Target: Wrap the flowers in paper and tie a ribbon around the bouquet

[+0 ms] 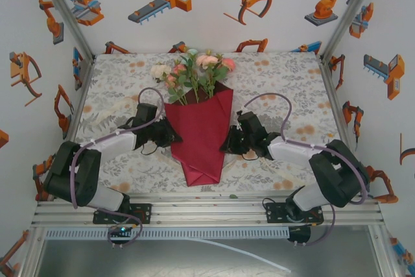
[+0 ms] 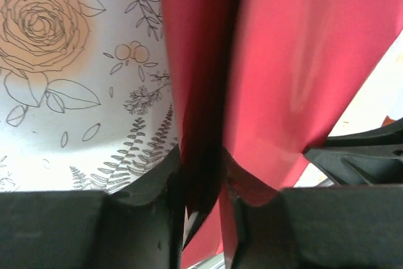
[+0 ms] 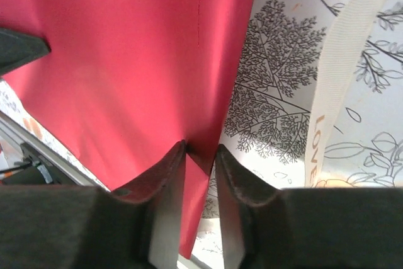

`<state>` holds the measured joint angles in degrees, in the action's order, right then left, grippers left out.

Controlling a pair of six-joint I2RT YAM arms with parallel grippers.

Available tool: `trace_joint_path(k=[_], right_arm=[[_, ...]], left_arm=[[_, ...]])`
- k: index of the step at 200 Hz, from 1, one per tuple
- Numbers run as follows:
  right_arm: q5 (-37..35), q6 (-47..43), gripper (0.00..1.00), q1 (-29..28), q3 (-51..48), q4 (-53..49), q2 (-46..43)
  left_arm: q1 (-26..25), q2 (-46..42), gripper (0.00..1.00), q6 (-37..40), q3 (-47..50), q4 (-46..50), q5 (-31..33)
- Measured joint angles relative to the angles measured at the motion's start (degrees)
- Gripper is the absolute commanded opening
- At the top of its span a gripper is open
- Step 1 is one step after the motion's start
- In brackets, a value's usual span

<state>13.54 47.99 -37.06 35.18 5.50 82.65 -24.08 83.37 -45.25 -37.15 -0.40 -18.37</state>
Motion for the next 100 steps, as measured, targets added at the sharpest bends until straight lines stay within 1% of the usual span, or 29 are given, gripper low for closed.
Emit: trace_joint_path(k=[16,41,54,82,100], right_arm=[[-2.6,-0.3,0.38,0.0,0.0,-3.1,-3.4],[-9.0,-1.3,0.46,0.0,0.0,-8.0,-13.3],[-13.0,-1.9,0.49,0.1,0.0,-10.7,-19.0],[-21.2,-2.8,0.49,0.7,-0.8,-17.5,-30.1],[-25.3,-1.8,0.49,1.8,-1.3,-22.8,-35.3]], left_arm=[[0.0,-0.2,0.52,-0.1,0.0,0.1,1.0],[0.0,-2.5,0.63,1.0,-0.6,3.1,4.4],[0.1,-4.7,0.65,1.5,-1.2,5.4,6.6],[1.0,-10.6,0.67,3.3,-2.2,9.4,10.5],[1.6,-14.1,0.68,4.5,-2.3,10.7,11.8]])
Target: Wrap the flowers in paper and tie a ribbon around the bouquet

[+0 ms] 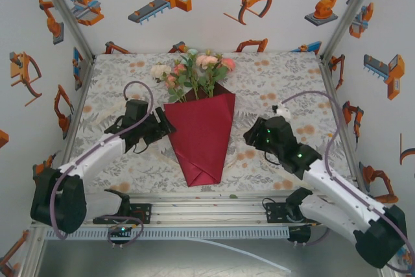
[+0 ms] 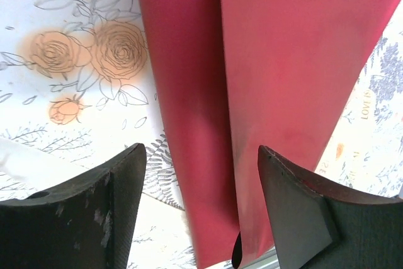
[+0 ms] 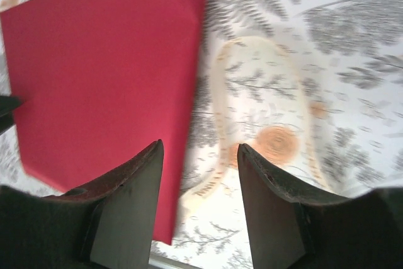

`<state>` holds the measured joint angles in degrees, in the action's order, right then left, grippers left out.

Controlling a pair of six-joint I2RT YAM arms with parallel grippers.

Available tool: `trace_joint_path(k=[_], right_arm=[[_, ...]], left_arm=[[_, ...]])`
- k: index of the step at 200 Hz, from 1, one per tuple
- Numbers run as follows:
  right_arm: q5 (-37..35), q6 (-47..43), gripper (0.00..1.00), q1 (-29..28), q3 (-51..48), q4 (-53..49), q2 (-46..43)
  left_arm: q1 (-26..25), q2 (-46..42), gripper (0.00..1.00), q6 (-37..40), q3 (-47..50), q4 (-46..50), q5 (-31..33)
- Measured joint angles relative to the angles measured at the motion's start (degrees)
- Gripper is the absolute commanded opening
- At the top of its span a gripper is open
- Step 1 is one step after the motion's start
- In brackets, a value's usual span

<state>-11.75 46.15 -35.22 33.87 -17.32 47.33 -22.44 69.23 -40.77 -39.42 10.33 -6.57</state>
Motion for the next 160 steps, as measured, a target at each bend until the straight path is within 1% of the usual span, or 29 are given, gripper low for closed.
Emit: trace_joint_path(k=[14,17,21,25,37,62,76,91,109,124,137,149,160], right_arm=[[-3.3,1.2,0.5,1.3,0.0,-4.4,-2.8],[-4.2,1.5,0.52,1.6,0.0,-5.5,-3.3],[-5.0,1.8,0.58,2.0,-0.1,-6.6,-3.8],[-5.8,2.0,0.62,2.3,-0.1,-7.6,-4.2],[-7.5,2.7,0.65,3.7,-0.6,-10.1,-5.1],[-6.9,2.9,0.66,6.6,-2.4,-12.6,-4.5],[-5.8,2.4,0.65,7.1,-3.2,-13.0,-2.6],[-4.7,1.6,0.63,7.1,-4.1,-12.7,-0.2],[-3.4,0.7,0.58,7.2,-5.8,-11.4,2.6],[-2.2,0.2,0.5,7.3,-7.5,-9.7,5.0],[-1.2,-0.2,0.41,7.3,-8.5,-8.5,7.0],[-0.7,-0.6,0.29,7.4,-8.9,-7.7,8.3],[-0.6,-0.9,0.13,7.5,-8.9,-6.7,8.8]], left_arm=[[0.3,-2.3,0.68,1.3,0.0,0.5,-0.1],[0.3,-2.7,0.68,1.6,0.0,0.5,-0.2],[0.4,-3.3,0.68,2.0,0.0,0.6,-0.5],[0.4,-3.8,0.68,2.5,0.0,0.6,-0.8],[0.4,-5.0,0.68,3.8,-0.1,0.7,-2.0],[0.4,-7.3,0.68,6.2,-0.3,0.7,-5.1],[0.4,-8.5,0.68,7.2,-0.3,0.6,-6.5],[0.4,-9.7,0.68,8.1,-0.3,0.7,-7.5],[0.4,-10.9,0.68,8.7,-0.3,1.0,-7.3],[0.4,-11.7,0.68,8.8,-0.4,2.3,-5.0],[0.9,-12.0,0.69,8.8,-0.9,4.2,-2.4],[1.6,-12.0,0.7,8.3,-1.1,5.6,-0.1],[2.5,-12.0,0.72,7.7,-1.1,6.8,2.0]])
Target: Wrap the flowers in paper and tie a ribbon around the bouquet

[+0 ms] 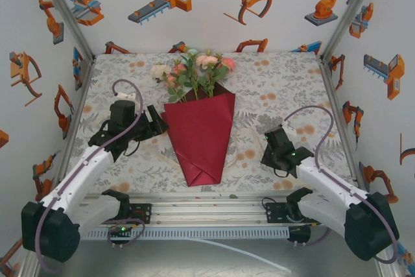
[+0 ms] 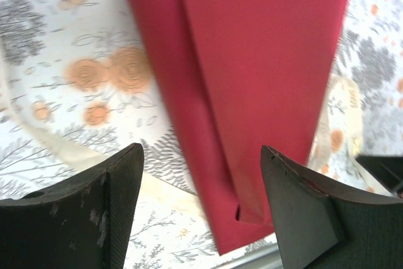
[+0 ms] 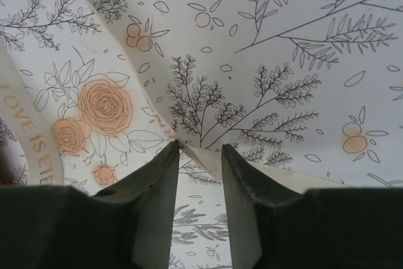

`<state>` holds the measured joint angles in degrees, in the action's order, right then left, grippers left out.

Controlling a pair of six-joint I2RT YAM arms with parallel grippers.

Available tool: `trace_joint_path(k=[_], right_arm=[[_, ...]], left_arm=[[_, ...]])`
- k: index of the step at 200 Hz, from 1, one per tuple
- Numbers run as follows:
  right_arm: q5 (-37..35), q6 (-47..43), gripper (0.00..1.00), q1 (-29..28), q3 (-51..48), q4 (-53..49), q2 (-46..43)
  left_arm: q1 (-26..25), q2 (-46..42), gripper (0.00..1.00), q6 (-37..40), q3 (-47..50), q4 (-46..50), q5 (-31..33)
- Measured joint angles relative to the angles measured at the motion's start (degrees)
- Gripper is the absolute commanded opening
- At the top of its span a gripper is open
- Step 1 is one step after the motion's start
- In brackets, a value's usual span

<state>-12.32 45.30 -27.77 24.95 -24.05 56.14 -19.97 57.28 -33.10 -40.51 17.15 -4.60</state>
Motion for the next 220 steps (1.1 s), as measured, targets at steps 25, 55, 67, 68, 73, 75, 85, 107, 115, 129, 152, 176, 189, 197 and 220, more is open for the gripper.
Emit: trace_joint_path(k=[25,55,67,68,73,75,85,107,115,129,152,176,189,197,220], right_arm=[[0.3,-1.2,0.0,0.7,0.0,1.8,-0.2],[-1.5,-1.8,0.0,1.8,1.4,1.8,-1.8],[-2.6,-1.9,0.0,2.3,3.1,1.8,-2.5],[-2.8,-1.9,0.0,2.3,3.4,1.9,-2.6],[-3.3,-1.9,0.0,2.6,4.2,1.9,-2.9],[-3.5,-1.9,0.0,2.6,4.4,2.0,-3.0],[-4.3,-2.1,0.0,3.0,5.8,2.1,-3.5],[-5.5,-2.6,0.0,3.6,7.5,2.5,-4.6],[-5.9,-2.9,0.0,3.7,7.6,2.5,-4.9],[-6.3,-3.4,0.0,4.2,7.6,2.5,-5.2],[-6.0,-3.8,0.0,6.1,7.6,2.5,-4.9],[-5.1,-4.3,0.0,7.0,7.7,3.1,-4.3],[-4.9,-4.5,0.0,7.2,7.7,3.7,-3.9],[-4.8,-4.6,0.0,7.5,7.7,4.1,-3.6],[-4.6,-4.6,0.0,9.5,7.8,5.4,-2.1]], left_arm=[[2.9,0.3,0.75,-3.1,0.0,2.0,4.4],[8.1,5.1,0.75,-6.2,-0.3,2.2,7.9],[10.3,8.7,0.75,-6.8,-1.2,2.2,8.8],[10.5,9.3,0.75,-6.9,-1.3,2.1,9.0],[11.3,10.8,0.75,-7.1,-1.9,2.2,9.6],[11.5,11.5,0.75,-7.2,-2.1,2.1,9.8],[12.7,14.6,0.75,-7.3,-3.4,2.2,11.1],[13.7,20.8,0.68,-7.0,-6.7,2.1,14.1],[13.8,23.1,0.66,-6.4,-8.0,2.2,14.6],[13.9,27.2,0.65,-5.4,-10.4,2.3,14.8],[13.9,32.3,0.61,-5.1,-12.6,2.9,15.0],[13.9,35.7,0.53,-5.0,-13.0,4.3,14.7],[13.9,36.6,0.45,-4.9,-13.2,5.0,14.6],[14.0,36.7,0.37,-4.9,-13.5,5.2,14.3],[14.0,38.1,0.06,-4.7,-14.5,5.3,14.0]])
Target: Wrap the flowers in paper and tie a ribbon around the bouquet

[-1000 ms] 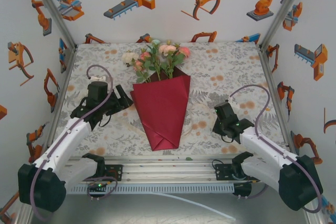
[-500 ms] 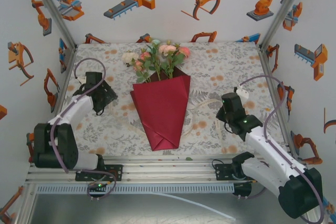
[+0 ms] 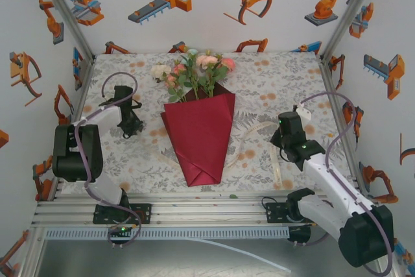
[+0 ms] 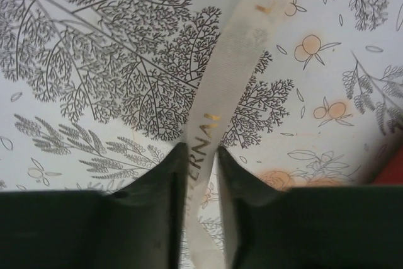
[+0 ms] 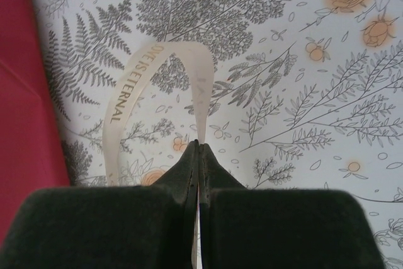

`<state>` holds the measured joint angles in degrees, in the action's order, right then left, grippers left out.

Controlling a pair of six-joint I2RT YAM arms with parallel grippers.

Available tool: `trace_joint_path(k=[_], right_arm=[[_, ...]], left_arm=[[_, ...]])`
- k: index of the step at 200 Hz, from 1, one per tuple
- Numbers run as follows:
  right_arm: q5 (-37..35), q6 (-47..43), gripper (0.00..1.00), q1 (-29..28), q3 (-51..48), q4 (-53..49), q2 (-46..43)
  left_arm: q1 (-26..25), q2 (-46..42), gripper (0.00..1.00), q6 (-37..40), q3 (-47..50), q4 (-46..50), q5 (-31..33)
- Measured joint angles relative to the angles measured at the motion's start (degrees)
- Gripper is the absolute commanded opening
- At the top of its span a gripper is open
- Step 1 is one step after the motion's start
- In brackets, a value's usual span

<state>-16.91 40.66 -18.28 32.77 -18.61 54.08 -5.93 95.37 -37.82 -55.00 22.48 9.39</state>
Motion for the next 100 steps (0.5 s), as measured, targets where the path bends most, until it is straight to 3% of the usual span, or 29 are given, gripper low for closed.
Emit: trace_joint_path(k=[6,45,73,100], right_arm=[[0.2,0.0,0.0,0.7,0.2,0.3,0.7],[1.3,0.0,0.0,5.8,1.1,4.3,5.7],[4.4,-0.3,0.0,11.5,6.0,9.4,14.9],[6.0,-1.4,0.0,12.8,9.5,13.4,20.8]], left_arm=[[0.1,0.5,0.0,-0.2,-0.5,0.1,0.0],[1.6,4.8,0.0,-0.5,-5.3,-1.2,-1.1],[2.7,10.6,0.0,-0.9,-12.5,-1.0,-2.3],[3.0,12.9,0.0,-1.3,-15.3,-1.6,-2.6]])
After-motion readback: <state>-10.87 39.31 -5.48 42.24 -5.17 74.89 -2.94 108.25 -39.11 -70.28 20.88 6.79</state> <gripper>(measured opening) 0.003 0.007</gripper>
